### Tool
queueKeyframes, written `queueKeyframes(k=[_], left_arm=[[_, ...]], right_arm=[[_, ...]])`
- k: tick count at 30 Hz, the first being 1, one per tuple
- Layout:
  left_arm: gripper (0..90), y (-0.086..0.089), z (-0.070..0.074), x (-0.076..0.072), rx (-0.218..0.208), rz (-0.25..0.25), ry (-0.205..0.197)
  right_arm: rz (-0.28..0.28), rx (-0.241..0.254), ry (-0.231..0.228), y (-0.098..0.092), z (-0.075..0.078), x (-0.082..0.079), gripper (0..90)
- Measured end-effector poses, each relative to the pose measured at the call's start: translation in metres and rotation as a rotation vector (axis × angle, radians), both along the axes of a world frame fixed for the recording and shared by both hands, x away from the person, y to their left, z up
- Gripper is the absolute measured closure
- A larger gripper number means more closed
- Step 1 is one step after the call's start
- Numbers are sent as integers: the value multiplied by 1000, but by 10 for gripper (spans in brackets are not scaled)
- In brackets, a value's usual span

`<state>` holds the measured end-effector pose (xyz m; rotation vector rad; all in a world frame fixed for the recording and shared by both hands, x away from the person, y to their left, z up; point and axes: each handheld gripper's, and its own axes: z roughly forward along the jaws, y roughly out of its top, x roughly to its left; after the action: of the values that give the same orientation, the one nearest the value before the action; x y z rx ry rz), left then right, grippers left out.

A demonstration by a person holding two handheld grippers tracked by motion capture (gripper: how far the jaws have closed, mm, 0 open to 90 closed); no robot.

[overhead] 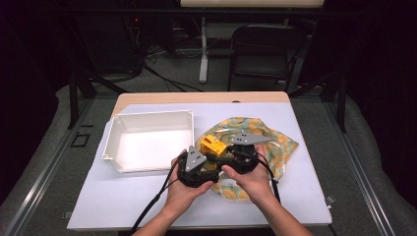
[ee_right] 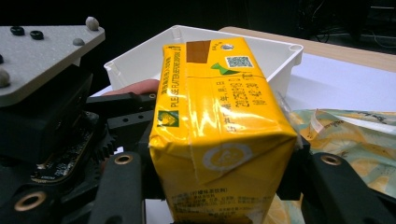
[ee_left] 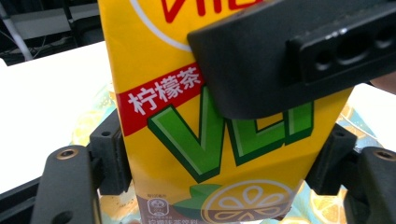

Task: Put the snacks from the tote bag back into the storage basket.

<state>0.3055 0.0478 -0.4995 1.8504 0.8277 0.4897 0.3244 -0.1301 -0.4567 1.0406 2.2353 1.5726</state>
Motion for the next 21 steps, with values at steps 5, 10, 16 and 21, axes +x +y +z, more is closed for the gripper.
queueKeyframes(k=[5, 10, 16, 21], left_arm=[[297, 3, 2, 0, 0, -2, -3], [299, 13, 6, 5, -16, 29, -2], [301, 23, 11, 10, -32, 60, -6], [302, 31, 13, 13, -41, 73, -8]], right_arm=[[15, 50, -1, -2, 2, 1, 397], [17, 98, -27, -11, 11, 2, 271], [42, 117, -52, -14, 16, 0, 216], [40, 138, -60, -17, 18, 0, 203]])
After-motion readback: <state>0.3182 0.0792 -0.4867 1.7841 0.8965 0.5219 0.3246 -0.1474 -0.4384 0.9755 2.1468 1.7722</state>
